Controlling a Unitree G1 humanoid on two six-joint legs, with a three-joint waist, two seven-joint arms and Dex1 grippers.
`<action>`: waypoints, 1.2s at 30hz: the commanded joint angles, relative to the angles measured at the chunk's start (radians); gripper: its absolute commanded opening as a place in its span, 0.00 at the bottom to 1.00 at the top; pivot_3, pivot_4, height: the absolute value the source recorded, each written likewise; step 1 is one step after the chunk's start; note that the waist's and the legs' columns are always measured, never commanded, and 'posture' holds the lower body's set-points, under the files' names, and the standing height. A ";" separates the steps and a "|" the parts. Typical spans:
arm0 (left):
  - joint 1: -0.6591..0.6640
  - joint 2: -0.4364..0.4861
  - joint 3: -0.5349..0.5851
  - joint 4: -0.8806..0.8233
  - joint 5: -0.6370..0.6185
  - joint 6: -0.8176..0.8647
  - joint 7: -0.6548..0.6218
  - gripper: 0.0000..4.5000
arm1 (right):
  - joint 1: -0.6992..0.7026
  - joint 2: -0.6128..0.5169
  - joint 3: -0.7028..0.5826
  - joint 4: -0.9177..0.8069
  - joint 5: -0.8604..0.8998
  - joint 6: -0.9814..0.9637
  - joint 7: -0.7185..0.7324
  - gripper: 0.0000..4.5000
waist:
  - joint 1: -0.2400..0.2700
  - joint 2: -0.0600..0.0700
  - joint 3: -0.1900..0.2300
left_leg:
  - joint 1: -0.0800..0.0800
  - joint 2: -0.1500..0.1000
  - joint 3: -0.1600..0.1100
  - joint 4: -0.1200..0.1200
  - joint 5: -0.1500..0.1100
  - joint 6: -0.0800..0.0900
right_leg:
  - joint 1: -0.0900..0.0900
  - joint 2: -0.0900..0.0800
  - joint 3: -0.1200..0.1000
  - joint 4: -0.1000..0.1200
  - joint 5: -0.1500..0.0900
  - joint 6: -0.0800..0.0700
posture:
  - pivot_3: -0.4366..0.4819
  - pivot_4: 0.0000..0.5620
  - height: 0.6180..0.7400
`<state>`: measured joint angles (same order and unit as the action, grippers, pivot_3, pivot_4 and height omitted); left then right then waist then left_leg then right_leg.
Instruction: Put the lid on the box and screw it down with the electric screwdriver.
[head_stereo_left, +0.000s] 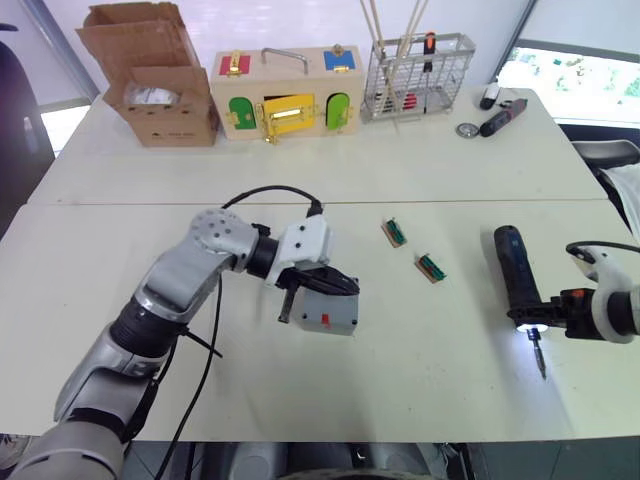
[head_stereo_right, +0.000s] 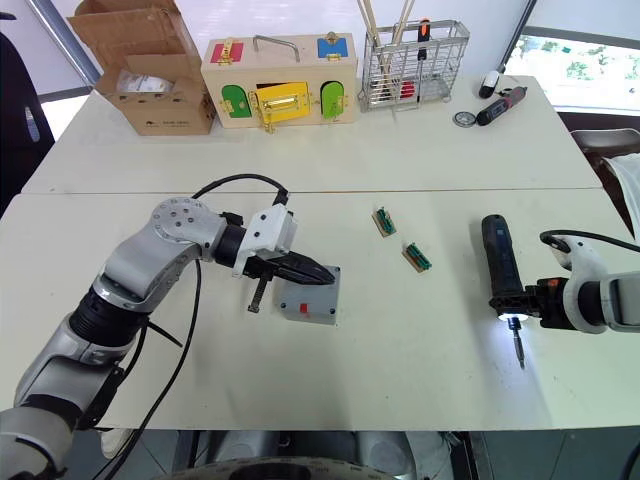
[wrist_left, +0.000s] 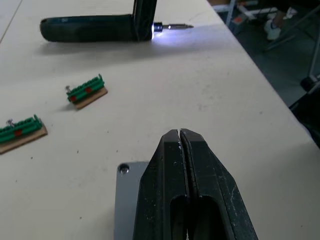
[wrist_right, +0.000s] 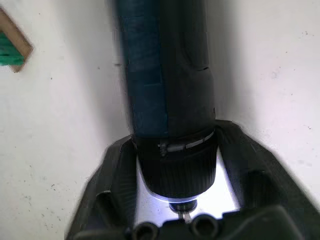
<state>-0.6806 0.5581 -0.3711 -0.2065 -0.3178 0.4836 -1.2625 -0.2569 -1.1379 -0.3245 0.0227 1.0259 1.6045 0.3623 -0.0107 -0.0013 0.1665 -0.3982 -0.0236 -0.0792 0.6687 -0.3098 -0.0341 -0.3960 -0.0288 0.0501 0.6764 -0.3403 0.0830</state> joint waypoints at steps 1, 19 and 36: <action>-0.004 0.013 0.019 0.000 0.018 -0.020 0.016 0.00 | -0.005 0.010 0.002 -0.011 -0.056 -0.018 0.028 0.88 | 0.000 -0.001 0.000 | 0.001 0.000 0.000 0.000 0.000 0.000 | 0.001 0.000 0.000 0.000 0.000 0.000 | 0.48 0.27 1.00; 0.199 0.116 0.216 0.128 -0.014 0.136 0.156 0.00 | 0.206 0.171 0.097 -0.702 -0.180 -0.652 0.329 1.00 | 0.007 -0.003 -0.001 | 0.002 0.001 -0.002 -0.002 0.000 0.001 | 0.000 0.000 -0.002 0.004 0.000 0.001 | 0.48 0.27 1.00; 0.250 0.002 0.088 0.072 0.046 0.109 0.254 0.00 | 0.160 0.394 0.487 -0.677 -0.391 -0.678 0.240 1.00 | 0.023 -0.003 -0.001 | -0.001 -0.001 -0.004 0.013 0.000 0.000 | 0.003 -0.002 -0.002 0.005 0.004 0.003 | 0.48 0.27 1.00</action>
<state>-0.4144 0.5668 -0.2672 -0.1335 -0.2820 0.6203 -1.0014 -0.0958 -0.7343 0.1535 -0.6268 0.6417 0.9181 0.5957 0.0125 -0.0045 0.1657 -0.3989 -0.0249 -0.0827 0.6818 -0.3099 -0.0341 -0.3934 -0.0307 0.0482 0.6809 -0.3360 0.0862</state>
